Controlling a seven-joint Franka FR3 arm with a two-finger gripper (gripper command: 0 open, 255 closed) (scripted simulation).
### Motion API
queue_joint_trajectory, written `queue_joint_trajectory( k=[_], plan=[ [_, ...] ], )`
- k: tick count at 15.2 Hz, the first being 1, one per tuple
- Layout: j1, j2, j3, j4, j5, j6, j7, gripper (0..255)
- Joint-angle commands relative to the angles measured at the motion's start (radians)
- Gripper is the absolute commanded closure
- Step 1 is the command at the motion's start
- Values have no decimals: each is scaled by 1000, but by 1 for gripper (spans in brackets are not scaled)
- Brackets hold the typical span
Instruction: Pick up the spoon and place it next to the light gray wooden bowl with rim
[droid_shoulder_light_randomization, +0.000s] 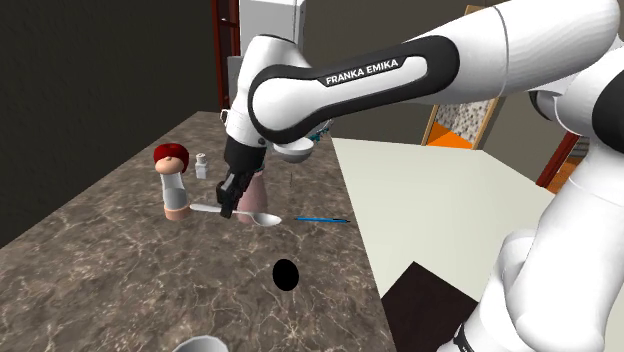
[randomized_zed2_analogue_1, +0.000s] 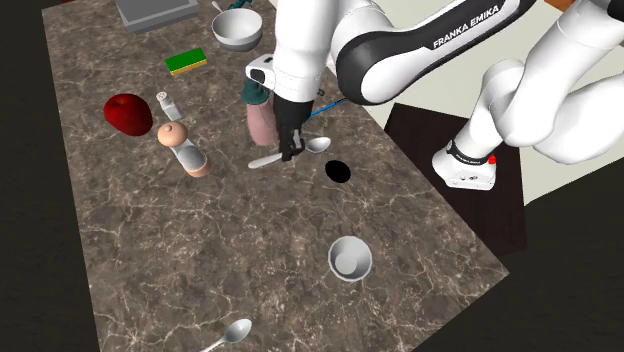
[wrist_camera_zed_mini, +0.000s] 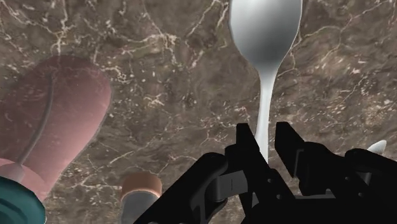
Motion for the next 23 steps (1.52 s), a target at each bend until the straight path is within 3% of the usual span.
queue_joint_trajectory(
  k=[1, 12, 23],
  plan=[
    [-22, -14, -24, -13, 15, -9, -53, 255],
    [-146, 5, -162, 21, 59, -79, -328, 255],
    [-274, 135, -280, 199, 85, -185, -567, 255]
  ],
)
